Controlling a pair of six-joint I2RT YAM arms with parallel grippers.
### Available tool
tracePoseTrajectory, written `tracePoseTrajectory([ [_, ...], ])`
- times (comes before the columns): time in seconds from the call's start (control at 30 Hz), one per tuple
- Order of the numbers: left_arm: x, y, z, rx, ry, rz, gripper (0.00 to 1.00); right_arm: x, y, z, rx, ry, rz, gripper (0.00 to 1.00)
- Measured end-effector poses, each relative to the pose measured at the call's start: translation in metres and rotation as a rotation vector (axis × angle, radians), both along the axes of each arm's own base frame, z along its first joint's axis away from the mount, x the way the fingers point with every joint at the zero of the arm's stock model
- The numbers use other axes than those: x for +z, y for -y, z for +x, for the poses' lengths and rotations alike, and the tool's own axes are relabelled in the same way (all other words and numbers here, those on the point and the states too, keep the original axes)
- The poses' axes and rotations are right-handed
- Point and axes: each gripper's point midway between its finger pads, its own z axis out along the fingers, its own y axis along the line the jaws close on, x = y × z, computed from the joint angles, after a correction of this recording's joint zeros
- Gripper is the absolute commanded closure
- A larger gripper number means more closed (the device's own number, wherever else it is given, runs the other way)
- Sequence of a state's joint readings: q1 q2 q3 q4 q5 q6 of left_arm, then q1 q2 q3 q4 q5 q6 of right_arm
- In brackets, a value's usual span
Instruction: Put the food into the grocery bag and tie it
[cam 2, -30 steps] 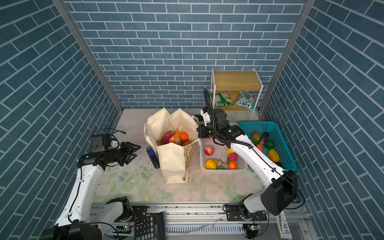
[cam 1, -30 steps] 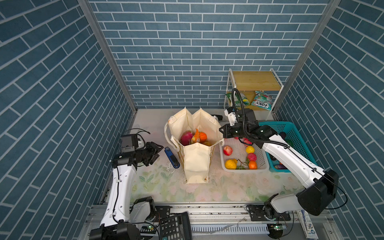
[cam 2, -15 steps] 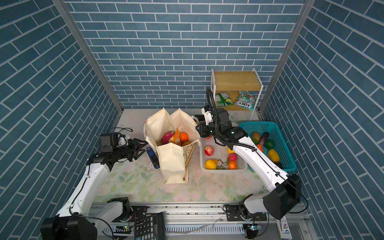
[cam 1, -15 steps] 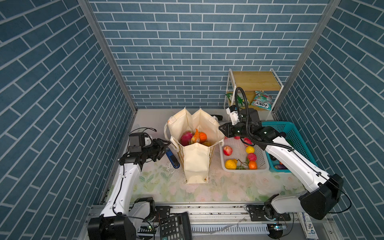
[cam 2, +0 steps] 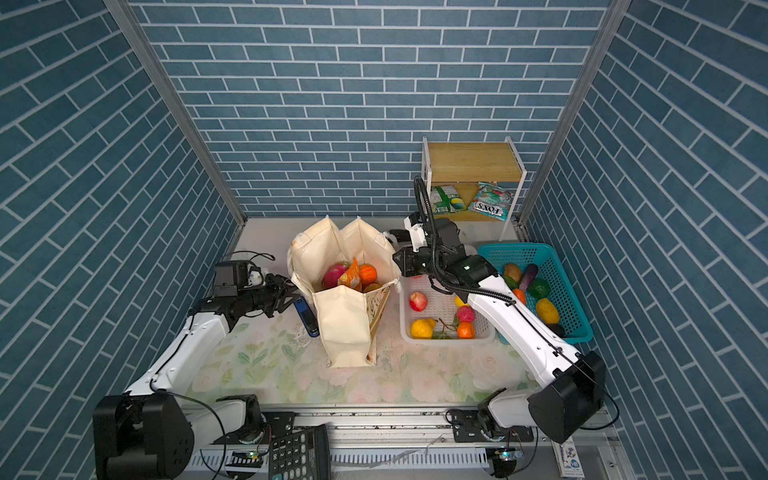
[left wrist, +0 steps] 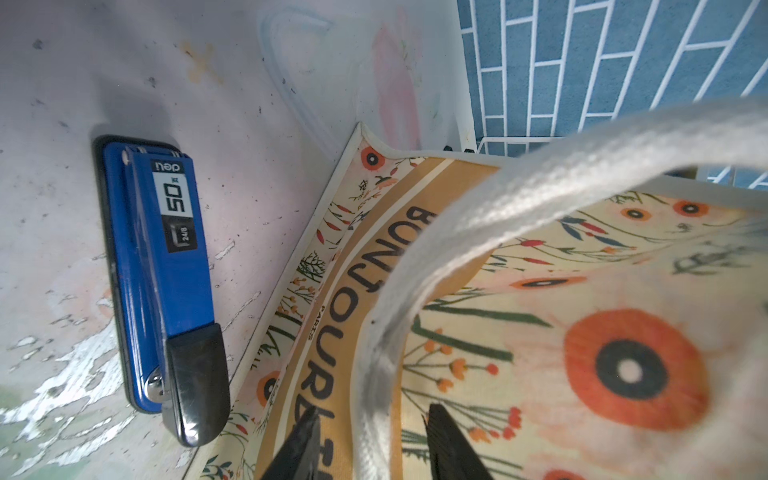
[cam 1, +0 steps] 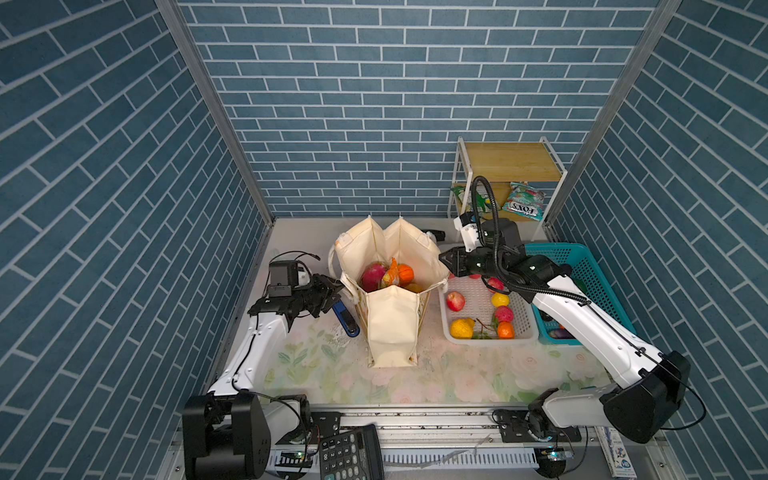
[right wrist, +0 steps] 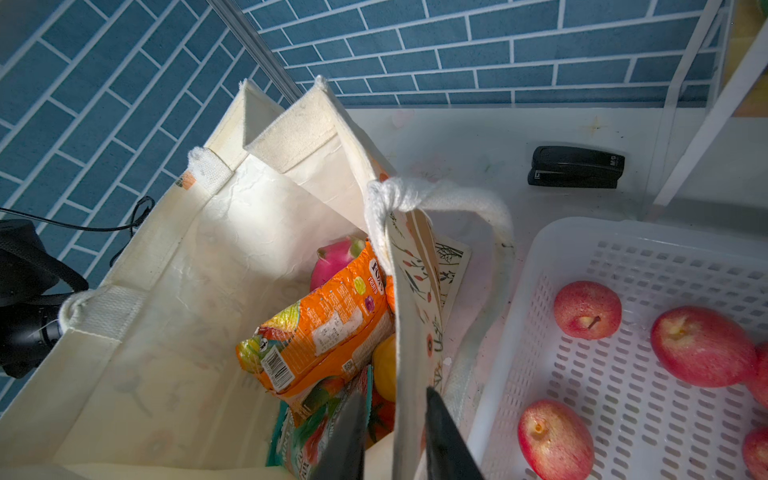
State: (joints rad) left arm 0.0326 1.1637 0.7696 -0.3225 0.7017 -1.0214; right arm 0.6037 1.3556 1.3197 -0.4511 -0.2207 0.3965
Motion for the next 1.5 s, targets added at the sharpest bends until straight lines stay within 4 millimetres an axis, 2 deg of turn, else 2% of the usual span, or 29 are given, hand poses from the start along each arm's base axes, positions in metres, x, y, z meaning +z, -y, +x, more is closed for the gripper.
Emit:
tracePoseTrajectory([
  [0.3,-0.013,0.006,0.002,-0.02,-0.031,0.0,0.69,-0.003,0.0,0.0,-0.007,-0.012,0.005,0.77],
  [0.53,-0.015,0.007,0.005,-0.024,-0.025,0.003,0.9,-0.003,0.001,0.001,-0.02,-0.013,0.005,0.76],
  [0.63,-0.014,0.007,0.004,-0.028,-0.025,0.007,0.96,0.0,0.004,0.002,-0.044,-0.013,0.015,0.75],
  [0.8,0.005,-0.001,-0.004,-0.007,-0.005,0.016,1.0,0.022,0.022,0.005,-0.158,0.007,0.071,0.73],
  [0.9,0.023,-0.017,-0.009,0.043,0.025,0.019,1.0,0.037,0.043,0.011,-0.268,0.019,0.129,0.72],
  [1.0,0.043,-0.035,-0.011,0.103,0.057,0.022,1.0,0.042,0.068,0.013,-0.387,0.005,0.191,0.71],
  [1.1,0.06,-0.047,-0.012,0.146,0.081,0.027,1.0,0.033,0.087,0.015,-0.495,-0.043,0.245,0.71],
  [1.23,0.075,-0.054,-0.011,0.175,0.096,0.031,1.0,0.0,0.099,0.014,-0.607,-0.173,0.306,0.71],
  [1.33,0.081,-0.06,-0.01,0.2,0.099,0.03,1.0,-0.032,0.096,0.008,-0.661,-0.308,0.357,0.7],
  [1.5,0.094,-0.07,-0.006,0.238,0.112,0.033,1.0,-0.067,0.077,0.008,-0.683,-0.507,0.427,0.66],
])
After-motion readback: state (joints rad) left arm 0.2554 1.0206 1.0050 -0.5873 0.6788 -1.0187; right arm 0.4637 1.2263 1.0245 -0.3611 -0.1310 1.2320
